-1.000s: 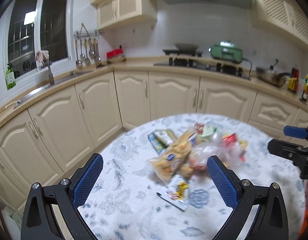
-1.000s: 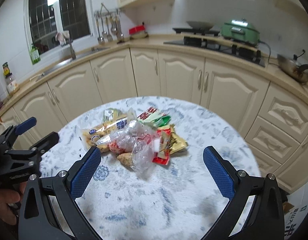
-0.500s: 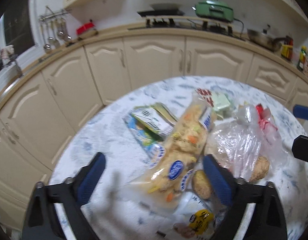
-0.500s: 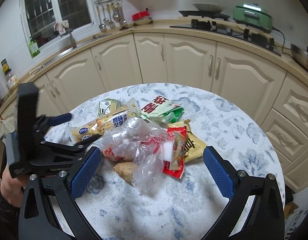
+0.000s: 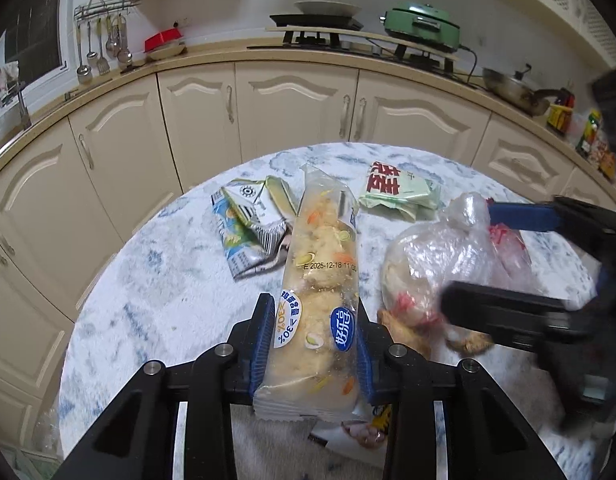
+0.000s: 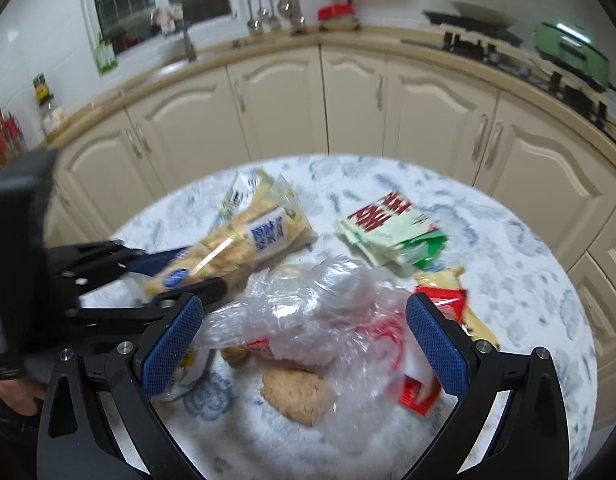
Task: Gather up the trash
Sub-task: 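Grasp the wrapped bread roll with the left tool while the right tool grasps a plastic bag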
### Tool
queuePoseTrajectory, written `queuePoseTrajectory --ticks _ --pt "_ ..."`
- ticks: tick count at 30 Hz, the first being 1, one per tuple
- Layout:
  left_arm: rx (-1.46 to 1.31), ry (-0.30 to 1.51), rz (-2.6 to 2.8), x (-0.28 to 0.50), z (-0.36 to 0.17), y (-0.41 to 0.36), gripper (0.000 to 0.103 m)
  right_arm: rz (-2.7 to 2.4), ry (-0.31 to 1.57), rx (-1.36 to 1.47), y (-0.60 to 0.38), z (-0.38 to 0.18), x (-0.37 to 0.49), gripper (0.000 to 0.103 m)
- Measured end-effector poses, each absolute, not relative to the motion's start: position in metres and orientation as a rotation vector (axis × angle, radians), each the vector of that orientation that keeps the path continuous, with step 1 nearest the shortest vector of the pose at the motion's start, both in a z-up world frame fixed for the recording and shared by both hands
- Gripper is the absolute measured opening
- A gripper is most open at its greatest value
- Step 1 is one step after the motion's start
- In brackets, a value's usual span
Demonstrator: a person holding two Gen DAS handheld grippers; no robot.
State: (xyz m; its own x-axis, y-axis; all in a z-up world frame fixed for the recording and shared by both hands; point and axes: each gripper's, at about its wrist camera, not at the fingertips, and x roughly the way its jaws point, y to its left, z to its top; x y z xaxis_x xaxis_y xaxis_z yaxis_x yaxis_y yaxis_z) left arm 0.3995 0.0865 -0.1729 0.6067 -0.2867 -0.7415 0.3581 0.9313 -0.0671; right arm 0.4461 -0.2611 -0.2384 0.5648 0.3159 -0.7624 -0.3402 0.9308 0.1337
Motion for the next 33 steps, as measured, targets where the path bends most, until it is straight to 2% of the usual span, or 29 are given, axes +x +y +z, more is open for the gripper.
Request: queuePoseTrajectory --ticks 1,5,7,9,11,13,21,33 --pt "0.088 0.840 -0.372 0.397 -0.173 0.087 0.032 0.384 0.909 -0.047 -0.258 -0.244 0.450 0.095" --pt "0.086 0.848 -0.369 0.398 -0.175 0.096 0.034 0.381 0.933 -0.085 -0.252 -0.261 0.455 0.089" --pt "0.110 0.850 -0.345 0.399 -0.175 0.096 0.042 0.385 0.930 -0.059 -0.254 -0.265 0.457 0.086" --pt "0.144 0.848 -0.322 0.395 -0.175 0.091 0.047 0.387 0.926 -0.052 -0.255 -0.264 0.457 0.083" --pt "0.121 0.869 -0.356 0.398 -0.177 0.087 0.045 0.388 0.917 -0.047 -0.256 -0.263 0.456 0.078" --pt "0.072 0.884 -0.389 0.404 -0.178 0.087 0.030 0.393 0.911 -0.037 -0.258 -0.263 0.456 0.075" --pt "0.053 0.835 -0.363 0.379 -0.174 0.097 0.029 0.406 0.862 0.049 -0.271 -0.251 0.440 0.072" --pt "0.021 0.683 -0.317 0.302 -0.138 0.098 0.029 0.415 0.703 0.145 -0.302 -0.196 0.387 0.072"
